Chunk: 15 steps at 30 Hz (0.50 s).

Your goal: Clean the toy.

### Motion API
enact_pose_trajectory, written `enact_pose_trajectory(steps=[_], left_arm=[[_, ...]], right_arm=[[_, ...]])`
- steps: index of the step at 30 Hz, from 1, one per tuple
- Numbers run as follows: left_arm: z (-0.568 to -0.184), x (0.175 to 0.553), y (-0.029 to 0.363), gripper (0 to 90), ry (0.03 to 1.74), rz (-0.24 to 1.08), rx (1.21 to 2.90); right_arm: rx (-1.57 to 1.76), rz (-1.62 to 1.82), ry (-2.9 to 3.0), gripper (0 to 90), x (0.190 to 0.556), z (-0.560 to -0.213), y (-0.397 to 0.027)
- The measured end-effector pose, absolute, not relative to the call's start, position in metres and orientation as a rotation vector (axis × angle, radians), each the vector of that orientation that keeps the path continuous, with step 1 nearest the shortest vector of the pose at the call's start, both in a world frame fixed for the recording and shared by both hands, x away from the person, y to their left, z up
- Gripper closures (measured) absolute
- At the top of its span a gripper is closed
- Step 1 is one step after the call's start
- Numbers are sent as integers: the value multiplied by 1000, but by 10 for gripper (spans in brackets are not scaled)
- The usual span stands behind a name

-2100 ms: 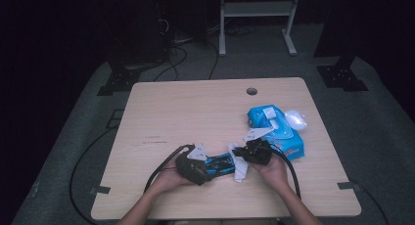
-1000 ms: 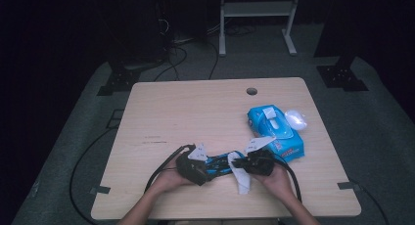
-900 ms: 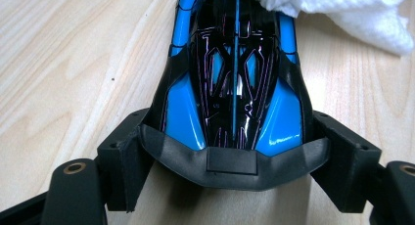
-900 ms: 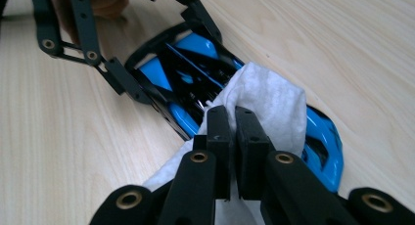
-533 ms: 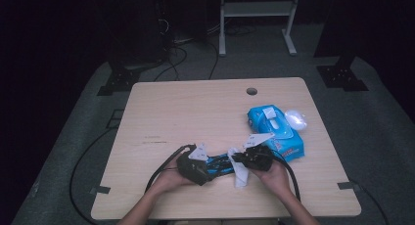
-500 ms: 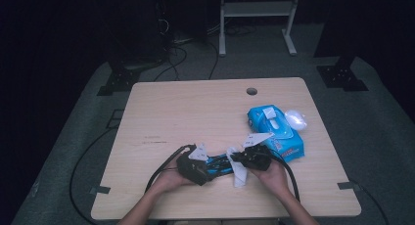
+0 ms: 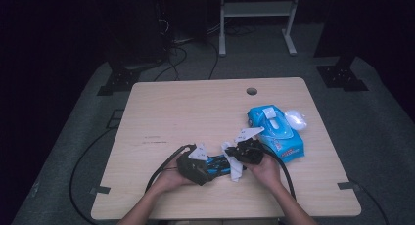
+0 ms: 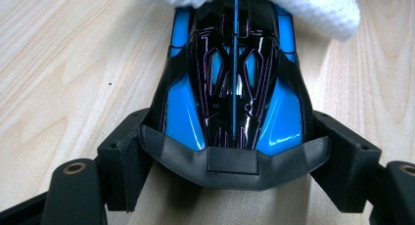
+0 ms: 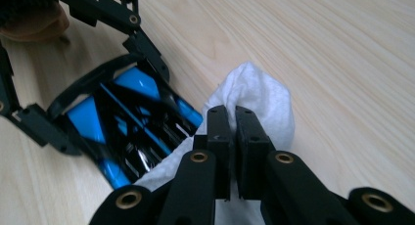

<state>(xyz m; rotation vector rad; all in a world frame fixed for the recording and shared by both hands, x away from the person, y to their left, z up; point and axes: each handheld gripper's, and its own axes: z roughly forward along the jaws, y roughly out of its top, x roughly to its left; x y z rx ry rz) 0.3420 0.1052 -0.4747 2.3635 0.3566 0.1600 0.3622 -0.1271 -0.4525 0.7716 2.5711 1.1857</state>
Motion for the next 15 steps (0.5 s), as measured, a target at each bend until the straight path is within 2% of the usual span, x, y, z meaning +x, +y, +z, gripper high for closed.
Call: enact_pose_trajectory(steps=[7, 15], left_arm=[[-475, 342, 106, 242, 355, 158, 2364], [-475, 342, 106, 242, 357, 159, 2363]], right_arm=[[824, 1189, 2550, 857, 364, -454, -152], [925, 1176, 2531, 858, 350, -461, -179]])
